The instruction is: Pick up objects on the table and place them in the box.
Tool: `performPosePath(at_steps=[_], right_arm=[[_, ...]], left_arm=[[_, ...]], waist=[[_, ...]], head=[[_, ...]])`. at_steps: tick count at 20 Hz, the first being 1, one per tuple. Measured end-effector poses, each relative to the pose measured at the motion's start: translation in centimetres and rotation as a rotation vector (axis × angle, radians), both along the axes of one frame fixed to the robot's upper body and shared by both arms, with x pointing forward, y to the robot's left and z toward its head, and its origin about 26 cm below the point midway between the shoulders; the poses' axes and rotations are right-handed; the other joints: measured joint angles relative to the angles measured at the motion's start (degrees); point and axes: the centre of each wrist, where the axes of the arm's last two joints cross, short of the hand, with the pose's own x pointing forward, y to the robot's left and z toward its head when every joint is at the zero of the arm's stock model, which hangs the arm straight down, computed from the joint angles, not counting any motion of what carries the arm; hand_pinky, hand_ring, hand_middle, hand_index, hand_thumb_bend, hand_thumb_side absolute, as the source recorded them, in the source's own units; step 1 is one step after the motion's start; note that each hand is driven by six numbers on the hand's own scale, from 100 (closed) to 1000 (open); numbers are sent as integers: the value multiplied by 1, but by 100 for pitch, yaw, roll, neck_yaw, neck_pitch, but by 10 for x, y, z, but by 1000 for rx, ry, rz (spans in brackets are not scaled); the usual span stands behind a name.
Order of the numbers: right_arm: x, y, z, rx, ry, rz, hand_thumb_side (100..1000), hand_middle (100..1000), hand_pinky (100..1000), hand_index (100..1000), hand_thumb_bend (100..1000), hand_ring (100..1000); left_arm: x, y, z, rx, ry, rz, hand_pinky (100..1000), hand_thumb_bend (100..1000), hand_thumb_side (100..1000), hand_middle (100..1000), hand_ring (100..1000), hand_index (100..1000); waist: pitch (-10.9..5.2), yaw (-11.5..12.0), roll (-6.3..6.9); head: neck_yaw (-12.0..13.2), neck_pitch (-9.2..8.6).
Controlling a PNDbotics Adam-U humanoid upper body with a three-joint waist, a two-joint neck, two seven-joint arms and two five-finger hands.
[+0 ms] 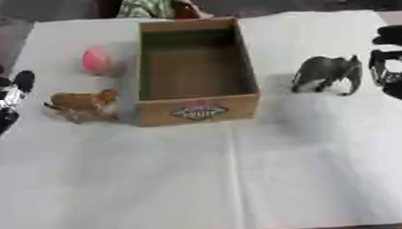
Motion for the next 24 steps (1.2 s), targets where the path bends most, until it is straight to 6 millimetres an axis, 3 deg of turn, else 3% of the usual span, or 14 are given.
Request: performPosePath(at_steps=[5, 18, 24], right_arm=[[0, 0, 0, -3, 0, 4, 100, 766, 879, 801, 100, 945], [0, 0, 0, -5, -1, 9, 100, 776, 886, 811, 100, 956], [0, 0, 0, -8, -1, 12, 100, 775, 890, 810, 100, 956]], left_arm=[[0, 0, 0, 0, 0, 0, 706, 603, 309, 503, 419, 661], [0, 1, 2, 16, 3, -2, 709, 629, 337, 508, 419, 667], [7, 12, 22, 208, -1, -13, 717, 629, 351, 525, 429, 671]], waist=[[0, 4, 0], [0, 3, 7], [-15, -23, 67]], head=[[1, 0], [0, 0], [2, 0]])
